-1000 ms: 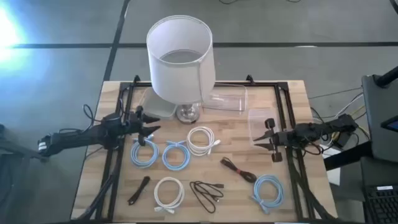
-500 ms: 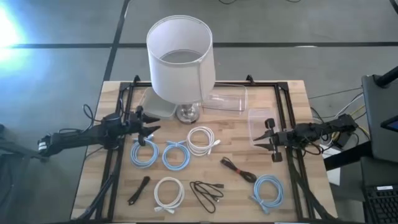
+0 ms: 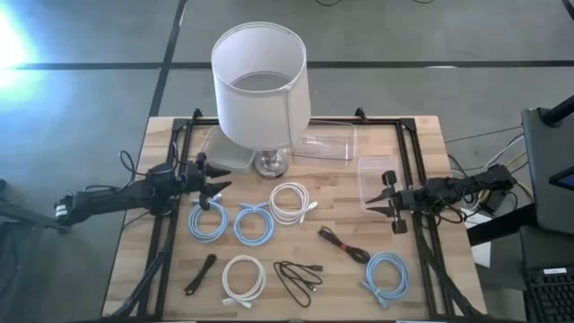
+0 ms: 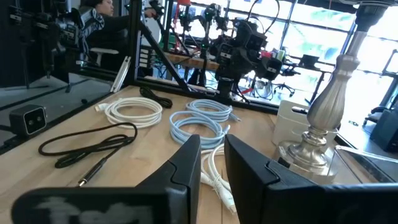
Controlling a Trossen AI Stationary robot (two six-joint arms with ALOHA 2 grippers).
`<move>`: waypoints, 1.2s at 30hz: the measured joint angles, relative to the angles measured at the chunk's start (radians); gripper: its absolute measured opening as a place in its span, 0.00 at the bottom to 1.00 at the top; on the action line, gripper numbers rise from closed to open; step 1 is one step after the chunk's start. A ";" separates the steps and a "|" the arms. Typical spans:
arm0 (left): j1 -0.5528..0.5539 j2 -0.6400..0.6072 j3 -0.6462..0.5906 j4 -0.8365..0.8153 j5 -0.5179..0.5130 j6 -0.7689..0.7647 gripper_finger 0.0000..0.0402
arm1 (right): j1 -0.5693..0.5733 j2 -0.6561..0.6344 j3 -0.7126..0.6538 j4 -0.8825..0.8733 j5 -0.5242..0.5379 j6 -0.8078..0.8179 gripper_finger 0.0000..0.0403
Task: Pick & Place USB Port
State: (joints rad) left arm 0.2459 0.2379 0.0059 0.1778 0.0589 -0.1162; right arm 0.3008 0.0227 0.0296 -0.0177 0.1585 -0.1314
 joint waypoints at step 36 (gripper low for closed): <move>0.000 0.000 0.000 0.000 0.000 0.000 0.45 | 0.000 0.000 0.000 0.000 0.000 0.000 0.18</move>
State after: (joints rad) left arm 0.2462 0.2379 0.0059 0.1776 0.0586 -0.1162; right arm 0.3004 0.0227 0.0296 -0.0178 0.1585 -0.1314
